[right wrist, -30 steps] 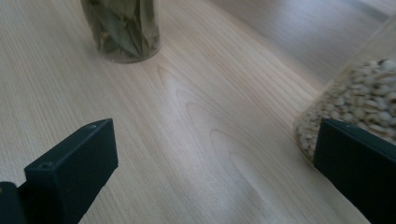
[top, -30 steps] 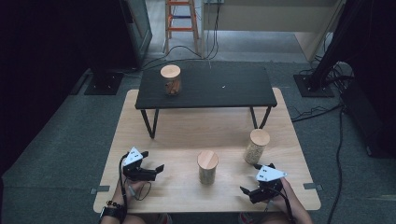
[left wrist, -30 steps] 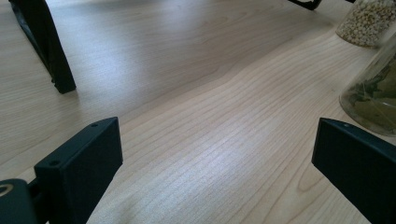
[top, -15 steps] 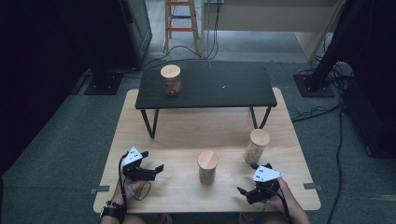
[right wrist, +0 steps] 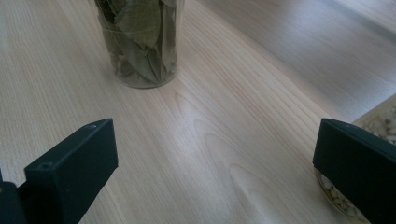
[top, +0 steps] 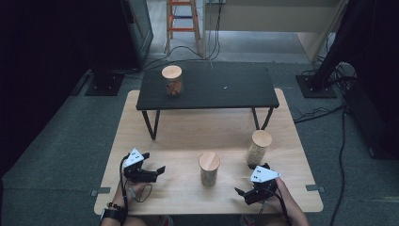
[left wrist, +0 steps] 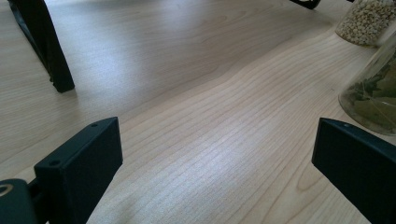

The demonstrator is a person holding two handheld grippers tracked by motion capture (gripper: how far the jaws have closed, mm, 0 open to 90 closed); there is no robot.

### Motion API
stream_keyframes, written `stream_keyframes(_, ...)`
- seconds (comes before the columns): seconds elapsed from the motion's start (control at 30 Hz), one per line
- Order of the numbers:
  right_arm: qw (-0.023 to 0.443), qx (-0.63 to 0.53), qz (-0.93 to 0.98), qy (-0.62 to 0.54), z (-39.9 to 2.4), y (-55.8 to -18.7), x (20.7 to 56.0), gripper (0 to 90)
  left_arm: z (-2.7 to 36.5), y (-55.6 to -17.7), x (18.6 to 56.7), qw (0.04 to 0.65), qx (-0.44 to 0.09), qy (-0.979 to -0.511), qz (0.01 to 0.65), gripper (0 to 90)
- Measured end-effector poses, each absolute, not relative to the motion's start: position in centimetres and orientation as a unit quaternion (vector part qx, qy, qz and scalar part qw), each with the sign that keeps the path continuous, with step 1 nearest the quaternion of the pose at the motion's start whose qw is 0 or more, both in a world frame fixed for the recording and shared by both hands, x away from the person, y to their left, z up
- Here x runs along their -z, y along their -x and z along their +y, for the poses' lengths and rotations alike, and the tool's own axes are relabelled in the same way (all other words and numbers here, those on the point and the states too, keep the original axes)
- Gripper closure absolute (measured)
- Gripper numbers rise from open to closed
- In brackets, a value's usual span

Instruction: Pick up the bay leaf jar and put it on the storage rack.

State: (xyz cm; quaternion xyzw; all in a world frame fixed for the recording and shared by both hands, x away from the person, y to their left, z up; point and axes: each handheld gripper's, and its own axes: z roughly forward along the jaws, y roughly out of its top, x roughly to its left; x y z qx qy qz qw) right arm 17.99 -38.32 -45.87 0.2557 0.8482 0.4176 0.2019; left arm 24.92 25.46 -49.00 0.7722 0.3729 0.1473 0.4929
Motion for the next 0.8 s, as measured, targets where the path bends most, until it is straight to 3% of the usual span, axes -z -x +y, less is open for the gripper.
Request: stream_keyframes(0.8, 0.192, -0.423, 0.849, -0.251, -36.1, -19.1, 44.8, 0.0, 25.7, -25.0, 49.1, 0.497, -0.145, -0.772, 0.369, 1.9)
